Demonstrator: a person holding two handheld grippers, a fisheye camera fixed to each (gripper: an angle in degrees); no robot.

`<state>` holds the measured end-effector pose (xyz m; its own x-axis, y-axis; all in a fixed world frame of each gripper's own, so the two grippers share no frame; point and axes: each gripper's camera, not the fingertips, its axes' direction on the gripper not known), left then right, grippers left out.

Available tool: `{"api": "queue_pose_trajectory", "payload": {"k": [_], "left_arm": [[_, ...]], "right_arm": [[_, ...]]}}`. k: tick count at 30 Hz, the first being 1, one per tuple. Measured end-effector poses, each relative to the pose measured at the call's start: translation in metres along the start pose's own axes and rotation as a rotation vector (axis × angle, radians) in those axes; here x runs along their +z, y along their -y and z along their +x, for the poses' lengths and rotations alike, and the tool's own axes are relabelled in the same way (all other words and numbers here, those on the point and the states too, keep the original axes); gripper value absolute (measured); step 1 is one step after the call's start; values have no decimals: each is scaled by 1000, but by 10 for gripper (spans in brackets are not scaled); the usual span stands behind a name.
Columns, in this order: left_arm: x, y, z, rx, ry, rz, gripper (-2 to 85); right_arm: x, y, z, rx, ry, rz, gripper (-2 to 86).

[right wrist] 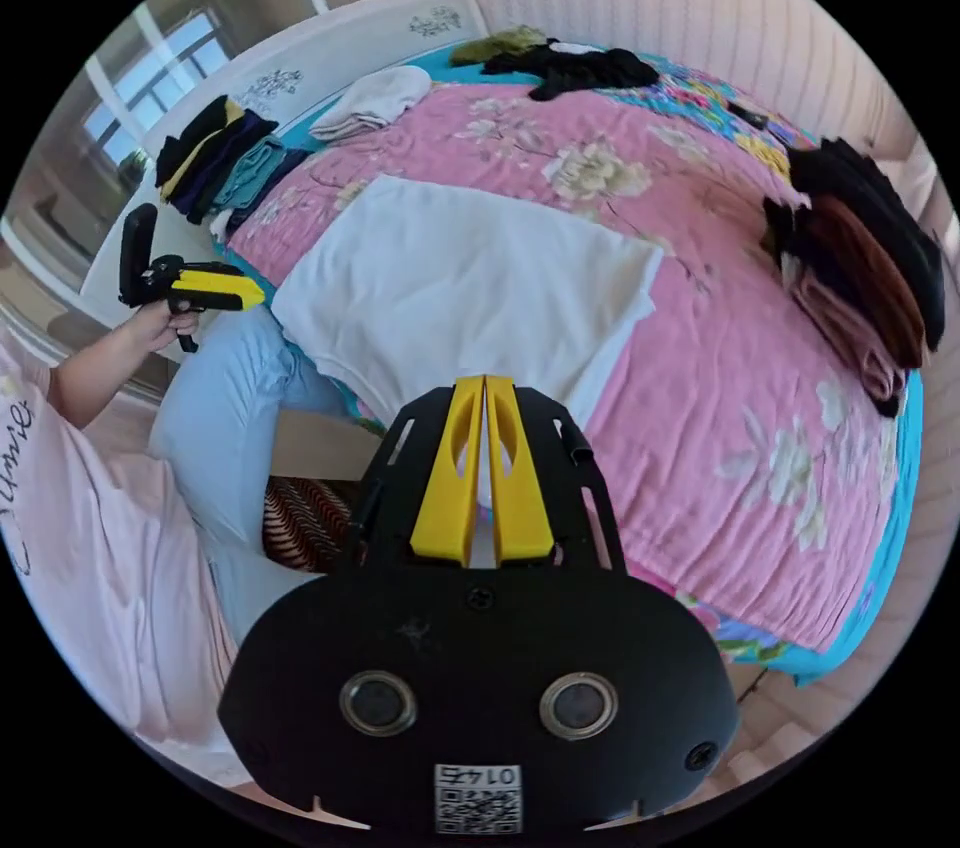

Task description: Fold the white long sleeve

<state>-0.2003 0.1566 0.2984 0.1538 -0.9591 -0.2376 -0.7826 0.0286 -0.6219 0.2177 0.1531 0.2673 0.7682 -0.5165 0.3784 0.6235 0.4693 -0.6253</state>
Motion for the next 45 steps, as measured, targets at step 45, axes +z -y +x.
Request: {"api": "queue_pose_trajectory", "payload": {"k": [45], "left_arm": [[208, 19, 294, 486, 47, 16, 160]], "right_arm": [[100, -110, 135, 610, 359, -97, 59]]}}
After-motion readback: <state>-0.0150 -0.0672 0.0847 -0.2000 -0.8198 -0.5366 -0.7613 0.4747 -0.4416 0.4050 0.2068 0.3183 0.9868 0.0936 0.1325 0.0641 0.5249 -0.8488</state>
